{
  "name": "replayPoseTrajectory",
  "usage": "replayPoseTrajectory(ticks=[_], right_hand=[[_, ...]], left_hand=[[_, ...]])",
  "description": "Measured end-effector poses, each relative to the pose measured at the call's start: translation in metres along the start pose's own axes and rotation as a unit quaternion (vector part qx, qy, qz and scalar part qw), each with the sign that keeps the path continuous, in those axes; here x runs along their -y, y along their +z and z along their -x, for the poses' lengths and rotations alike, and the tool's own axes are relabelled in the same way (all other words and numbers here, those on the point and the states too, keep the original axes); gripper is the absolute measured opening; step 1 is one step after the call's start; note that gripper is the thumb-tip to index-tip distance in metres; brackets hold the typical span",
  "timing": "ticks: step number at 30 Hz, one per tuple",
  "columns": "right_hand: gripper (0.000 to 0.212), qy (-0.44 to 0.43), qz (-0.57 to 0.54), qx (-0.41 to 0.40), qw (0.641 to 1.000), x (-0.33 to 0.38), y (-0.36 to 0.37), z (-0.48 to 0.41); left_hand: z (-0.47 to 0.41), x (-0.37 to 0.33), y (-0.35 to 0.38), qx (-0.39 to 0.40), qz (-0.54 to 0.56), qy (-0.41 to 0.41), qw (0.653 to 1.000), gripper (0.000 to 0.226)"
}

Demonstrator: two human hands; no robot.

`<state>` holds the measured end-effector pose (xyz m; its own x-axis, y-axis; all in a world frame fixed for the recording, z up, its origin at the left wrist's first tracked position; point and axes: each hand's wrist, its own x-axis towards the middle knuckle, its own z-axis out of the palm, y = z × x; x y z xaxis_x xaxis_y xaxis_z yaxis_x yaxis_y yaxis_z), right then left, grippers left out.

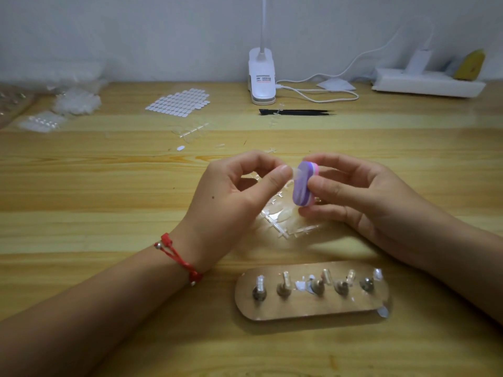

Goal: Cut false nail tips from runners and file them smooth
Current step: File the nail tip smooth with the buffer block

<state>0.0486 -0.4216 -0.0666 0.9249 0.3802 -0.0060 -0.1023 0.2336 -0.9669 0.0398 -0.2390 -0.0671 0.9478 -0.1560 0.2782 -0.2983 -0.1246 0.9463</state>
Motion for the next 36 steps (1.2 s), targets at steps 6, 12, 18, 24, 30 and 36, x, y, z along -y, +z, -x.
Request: replayPoseTrajectory(ticks=[6,12,18,24,30,36], right_hand=[[0.024,0.0,-0.015,-0.02,1.0,-0.0006,-0.0005,0.0],[0.027,0.001,-0.025,-0.027,0.999,-0.0001,-0.0015,-0.0007],[0.02,0.002,-0.022,-0.011,1.0,-0.0005,-0.0019,-0.0001],[0.025,0.002,-0.018,-0.019,1.0,0.0,0.0008,0.0004],[0.022,0.022,-0.007,0.004,1.0,0.0026,-0.001,0.0008],[0.02,0.024,-0.026,-0.01,0.999,0.0019,-0.0011,0.0005]], left_hand=[[0.0005,0.0011,0.0013,0.009,-0.018,0.009,1.0,0.015],[0.0009,0.0009,0.002,0.019,-0.028,0.012,0.999,0.016],[-0.0001,0.002,0.0016,0.002,-0.025,0.009,1.0,0.015],[0.0004,0.0019,0.0017,0.003,-0.031,0.01,0.999,0.012],[0.0003,0.0016,0.0013,0.009,-0.039,0.009,0.999,0.014],[0.0012,0.0,0.0012,0.053,-0.065,0.02,0.996,0.016]])
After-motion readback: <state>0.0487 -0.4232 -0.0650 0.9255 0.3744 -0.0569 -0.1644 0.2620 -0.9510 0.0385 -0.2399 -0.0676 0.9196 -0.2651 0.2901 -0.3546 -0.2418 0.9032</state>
